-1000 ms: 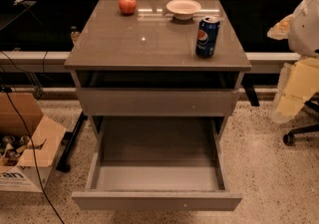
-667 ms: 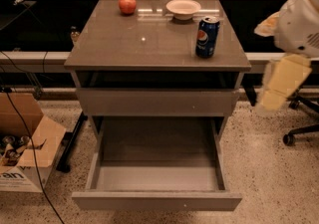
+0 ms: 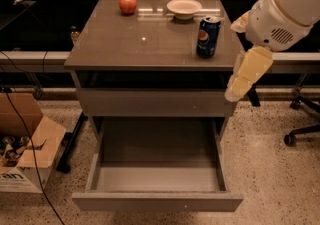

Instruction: Place pepsi can into middle drawer

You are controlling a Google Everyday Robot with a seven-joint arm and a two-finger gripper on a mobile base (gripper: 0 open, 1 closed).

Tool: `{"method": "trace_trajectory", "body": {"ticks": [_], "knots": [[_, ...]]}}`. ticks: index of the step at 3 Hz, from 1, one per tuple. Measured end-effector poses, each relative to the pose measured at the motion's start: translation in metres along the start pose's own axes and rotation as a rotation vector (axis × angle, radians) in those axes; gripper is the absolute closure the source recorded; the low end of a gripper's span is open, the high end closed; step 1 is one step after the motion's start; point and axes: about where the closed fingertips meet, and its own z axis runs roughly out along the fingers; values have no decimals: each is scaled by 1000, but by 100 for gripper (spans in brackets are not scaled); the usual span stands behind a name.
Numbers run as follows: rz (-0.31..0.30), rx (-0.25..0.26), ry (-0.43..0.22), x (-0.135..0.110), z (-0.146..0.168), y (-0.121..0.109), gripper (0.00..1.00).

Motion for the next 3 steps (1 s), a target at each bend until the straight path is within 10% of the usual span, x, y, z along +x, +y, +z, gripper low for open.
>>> {"method": "trace_trajectory", "body": {"ticks": [1, 3], "knots": [[92, -9, -61, 27, 37, -56, 0], [156, 49, -103, 23, 48, -74, 0]]}}
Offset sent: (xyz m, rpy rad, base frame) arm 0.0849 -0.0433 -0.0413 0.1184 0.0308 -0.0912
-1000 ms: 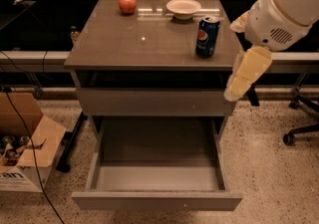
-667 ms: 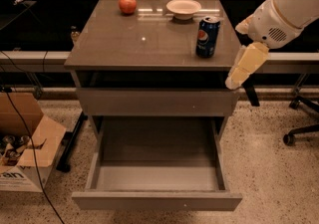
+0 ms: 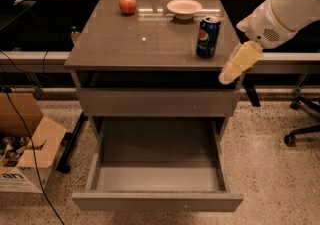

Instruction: Place pepsi can into middle drawer

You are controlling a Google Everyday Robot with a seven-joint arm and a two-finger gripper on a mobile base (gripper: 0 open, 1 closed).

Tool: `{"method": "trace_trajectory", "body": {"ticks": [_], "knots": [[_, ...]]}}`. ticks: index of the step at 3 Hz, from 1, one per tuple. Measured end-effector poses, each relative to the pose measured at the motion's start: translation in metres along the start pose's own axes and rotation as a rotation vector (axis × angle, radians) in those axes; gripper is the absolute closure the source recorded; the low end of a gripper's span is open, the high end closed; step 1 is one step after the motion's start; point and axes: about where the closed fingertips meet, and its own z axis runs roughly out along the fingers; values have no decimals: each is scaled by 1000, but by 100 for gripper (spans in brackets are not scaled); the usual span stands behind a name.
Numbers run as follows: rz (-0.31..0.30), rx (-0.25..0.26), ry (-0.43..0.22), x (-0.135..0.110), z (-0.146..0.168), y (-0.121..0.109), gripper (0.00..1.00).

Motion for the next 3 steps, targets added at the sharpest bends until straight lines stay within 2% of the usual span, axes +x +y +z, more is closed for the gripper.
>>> {"method": "trace_trajectory", "body": {"ticks": [1, 2, 3], "knots": [[128, 99, -142, -14, 32, -50, 0], [197, 124, -235, -19, 51, -80, 0], [241, 121, -318, -25, 67, -105, 0]]}}
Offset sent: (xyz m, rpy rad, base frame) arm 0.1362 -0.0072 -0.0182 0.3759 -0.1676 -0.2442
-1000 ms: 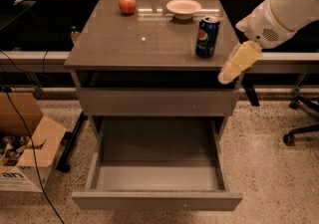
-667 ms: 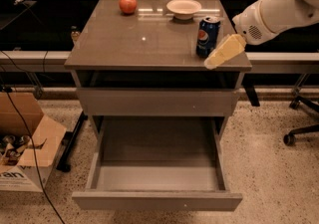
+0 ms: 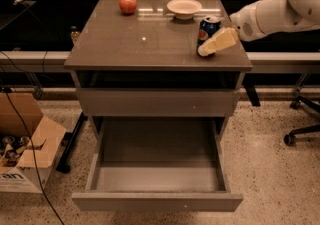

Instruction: Place pepsi can into middle drawer

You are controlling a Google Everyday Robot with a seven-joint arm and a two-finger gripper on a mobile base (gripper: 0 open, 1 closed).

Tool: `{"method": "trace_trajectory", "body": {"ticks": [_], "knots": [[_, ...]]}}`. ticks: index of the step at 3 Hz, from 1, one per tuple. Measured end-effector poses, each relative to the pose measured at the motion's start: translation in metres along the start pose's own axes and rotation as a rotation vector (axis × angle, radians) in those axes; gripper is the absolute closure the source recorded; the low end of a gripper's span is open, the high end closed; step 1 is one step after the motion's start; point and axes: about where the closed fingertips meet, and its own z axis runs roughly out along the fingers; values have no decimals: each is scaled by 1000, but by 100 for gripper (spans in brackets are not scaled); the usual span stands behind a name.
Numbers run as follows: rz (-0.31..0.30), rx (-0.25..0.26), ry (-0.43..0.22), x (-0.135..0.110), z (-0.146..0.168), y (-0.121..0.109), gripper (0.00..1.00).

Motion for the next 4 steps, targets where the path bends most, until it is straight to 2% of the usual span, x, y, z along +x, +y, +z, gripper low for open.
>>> {"method": "trace_trajectory", "body": {"ticks": [1, 2, 3, 4], "knots": [[28, -29, -67, -12, 24, -15, 2], [37, -63, -103, -22, 45, -21, 24], [37, -85, -124, -28, 56, -19, 55], [18, -91, -118, -34, 52, -6, 78]]}}
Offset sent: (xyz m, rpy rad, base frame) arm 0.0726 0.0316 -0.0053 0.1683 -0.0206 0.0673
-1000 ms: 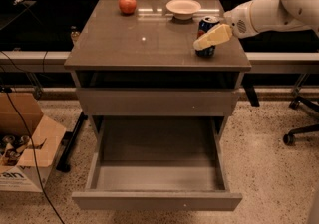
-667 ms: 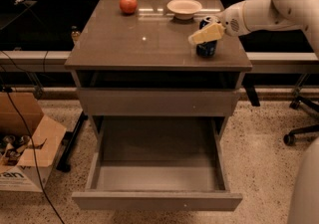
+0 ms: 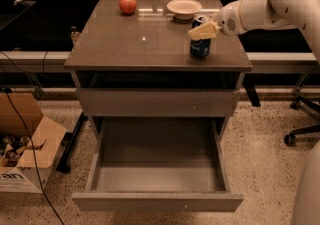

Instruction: Place pepsi can into middle drawer

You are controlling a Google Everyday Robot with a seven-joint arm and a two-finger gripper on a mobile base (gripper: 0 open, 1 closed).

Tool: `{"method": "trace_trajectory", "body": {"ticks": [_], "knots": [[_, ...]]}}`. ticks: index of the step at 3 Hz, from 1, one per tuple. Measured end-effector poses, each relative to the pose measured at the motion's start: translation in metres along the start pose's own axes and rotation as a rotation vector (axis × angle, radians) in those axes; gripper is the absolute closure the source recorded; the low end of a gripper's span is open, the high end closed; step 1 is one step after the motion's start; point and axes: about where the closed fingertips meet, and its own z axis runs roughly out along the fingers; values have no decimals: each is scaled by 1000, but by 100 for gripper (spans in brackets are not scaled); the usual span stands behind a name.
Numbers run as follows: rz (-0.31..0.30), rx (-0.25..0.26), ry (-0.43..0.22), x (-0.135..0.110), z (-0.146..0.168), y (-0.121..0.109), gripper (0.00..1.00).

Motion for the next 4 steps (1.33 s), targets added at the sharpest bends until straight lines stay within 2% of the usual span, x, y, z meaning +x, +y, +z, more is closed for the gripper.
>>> {"method": "trace_trajectory", "body": {"ticks": [1, 2, 3, 4], "knots": [[-45, -36, -24, -16, -21, 36, 99], [-107, -105, -63, -29, -45, 91, 100], [-157, -148, -92, -26, -55, 144, 100], [-130, -179, -69, 31, -18, 189, 100]]}}
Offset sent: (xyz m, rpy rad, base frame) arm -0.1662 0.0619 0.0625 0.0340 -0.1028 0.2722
